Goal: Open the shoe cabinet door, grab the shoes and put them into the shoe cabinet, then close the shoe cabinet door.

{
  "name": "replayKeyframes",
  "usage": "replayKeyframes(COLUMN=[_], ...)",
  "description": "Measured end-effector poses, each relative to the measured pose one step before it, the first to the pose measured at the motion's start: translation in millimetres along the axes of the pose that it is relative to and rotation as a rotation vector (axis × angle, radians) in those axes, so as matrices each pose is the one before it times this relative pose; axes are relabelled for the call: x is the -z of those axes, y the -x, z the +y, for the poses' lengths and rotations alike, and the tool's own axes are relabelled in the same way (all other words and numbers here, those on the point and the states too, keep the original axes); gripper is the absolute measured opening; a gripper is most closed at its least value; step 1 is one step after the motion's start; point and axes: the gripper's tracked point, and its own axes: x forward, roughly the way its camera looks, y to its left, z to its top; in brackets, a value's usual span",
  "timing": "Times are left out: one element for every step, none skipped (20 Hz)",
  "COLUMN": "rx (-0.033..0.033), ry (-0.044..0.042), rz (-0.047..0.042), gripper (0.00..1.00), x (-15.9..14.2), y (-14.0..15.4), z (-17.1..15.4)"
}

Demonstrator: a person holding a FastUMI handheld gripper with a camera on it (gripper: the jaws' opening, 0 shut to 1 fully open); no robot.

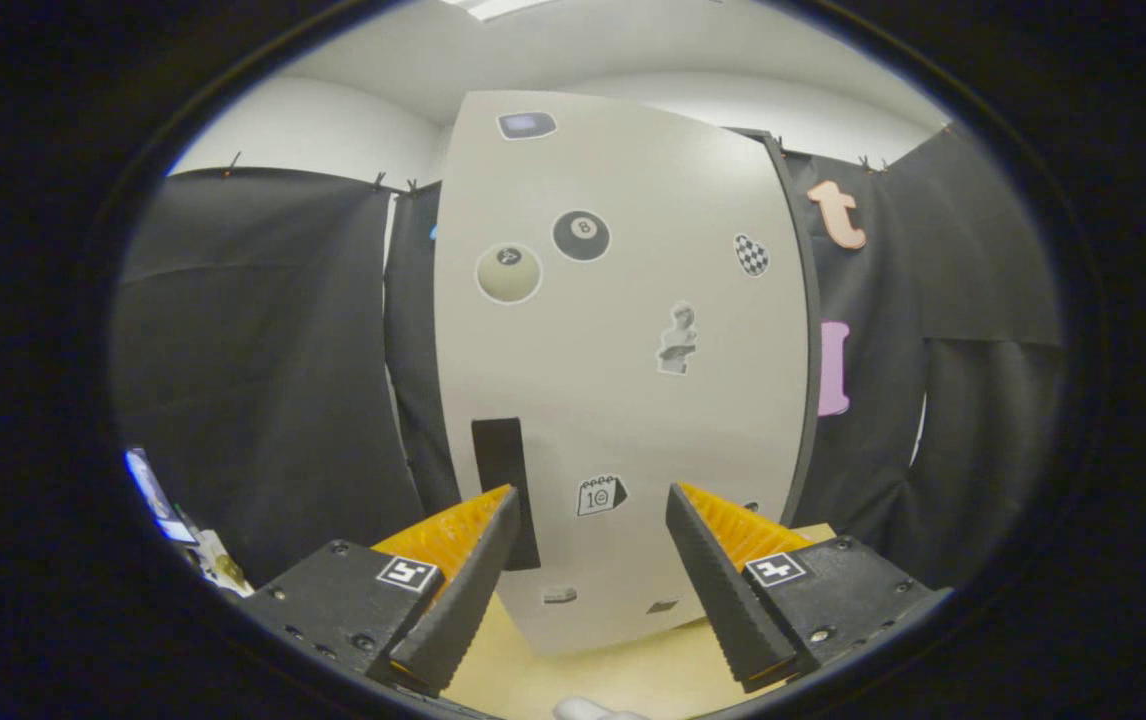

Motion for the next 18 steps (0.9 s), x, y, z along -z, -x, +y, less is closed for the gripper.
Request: replayKeyframes(rx=[0.01233, 0.00646, -0.00762, 0.00111, 0.00427, 0.00775, 0.01240, 0.00825, 0.01288, 0.01418, 0.01734, 0.01410, 0.01607, 0.00970, 0.00472, 0.00549, 0.00206, 0.00342], ry=[0.00666, 0.00264, -0.00094, 0.00167, 0.00587, 0.00364, -0.00012, -0.00372, -0.00578, -0.00216, -0.00061, 0.00102, 0.00371, 0.00594, 0.00060, 0.00120, 0.00357, 0.00751], rz=[-0.00274, -0.00620, -0.00487, 0.00610, 0.00219, -0.00171, 0.00020, -0.00049, -0.00199, -0.00195, -0.00088, -0.00556, 0.00022, 0.00648, 0.00121, 0.00092, 0.00158, 0.00197], gripper=[0.97, 0.97, 0.97, 0.97, 0.97, 0.97, 0.97, 0.97, 0.97, 0.97, 0.97, 0.97, 0.97, 0.97, 0.97, 0.97, 0.97, 0.97], x=[-0.31, -1.38, -0.85, 2.97, 0.31, -1.21, -0.08, 0.08, -1.72, -1.39, -1.18, -1.94, 0.16, 2.59, 1.22, 0.25, 0.28, 1.34], y=[2.33, 3.83, 2.25, 2.58, 4.32, 3.92, 4.04, 3.68, 4.05, 3.78, 5.46, 5.21, 4.81, 6.13, 7.22, 7.67, 6.40, 7.80], z=[0.41, 1.17, 4.28, 1.21, -0.25, -1.84, -3.77, -1.98, -3.91, -5.83, -5.45, -4.32, -4.29, -2.20, -0.25, 0.12, 0.90, 1.03])
